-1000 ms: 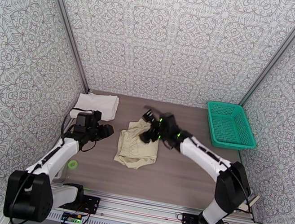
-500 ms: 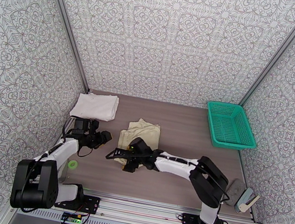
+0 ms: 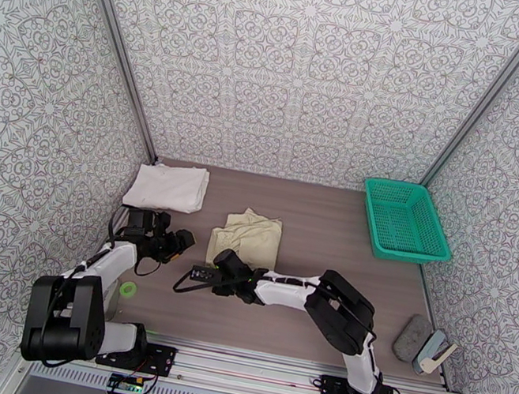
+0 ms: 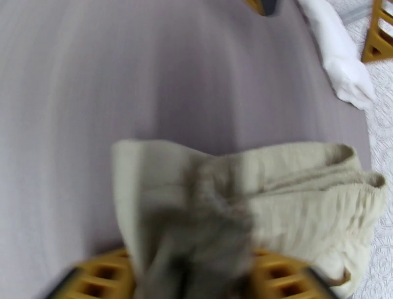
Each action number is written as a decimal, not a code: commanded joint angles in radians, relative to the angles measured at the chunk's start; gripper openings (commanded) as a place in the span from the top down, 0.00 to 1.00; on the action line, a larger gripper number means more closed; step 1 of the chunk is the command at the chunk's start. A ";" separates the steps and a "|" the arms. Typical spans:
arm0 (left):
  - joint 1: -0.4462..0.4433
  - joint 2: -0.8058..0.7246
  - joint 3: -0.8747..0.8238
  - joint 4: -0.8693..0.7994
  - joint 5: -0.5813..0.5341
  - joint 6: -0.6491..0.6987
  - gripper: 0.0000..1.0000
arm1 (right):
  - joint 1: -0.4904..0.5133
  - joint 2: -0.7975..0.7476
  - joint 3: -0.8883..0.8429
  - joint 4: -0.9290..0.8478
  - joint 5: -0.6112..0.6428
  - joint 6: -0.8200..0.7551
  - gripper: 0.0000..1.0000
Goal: Fold and stack the mixed laundry pile
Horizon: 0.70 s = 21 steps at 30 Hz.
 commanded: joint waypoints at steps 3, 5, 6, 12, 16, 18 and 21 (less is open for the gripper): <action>-0.091 -0.026 -0.052 0.093 0.043 -0.129 0.24 | -0.040 -0.097 -0.112 0.139 -0.029 0.029 0.86; -0.142 -0.034 -0.077 0.166 0.053 -0.195 0.22 | -0.058 -0.138 -0.141 0.173 -0.097 0.036 0.88; -0.170 -0.038 -0.087 0.196 0.049 -0.225 0.22 | -0.064 -0.153 -0.160 0.194 -0.124 0.035 0.88; -0.269 -0.021 -0.142 0.375 0.024 -0.375 0.19 | -0.085 -0.184 -0.214 0.277 -0.165 0.042 0.92; -0.307 -0.005 -0.145 0.422 0.010 -0.405 0.15 | -0.098 -0.187 -0.224 0.290 -0.195 0.056 0.93; -0.325 0.023 -0.144 0.440 -0.001 -0.418 0.13 | -0.101 -0.191 -0.229 0.297 -0.203 0.055 0.93; -0.349 0.070 -0.139 0.464 -0.020 -0.437 0.12 | -0.108 -0.208 -0.241 0.320 -0.210 0.070 0.94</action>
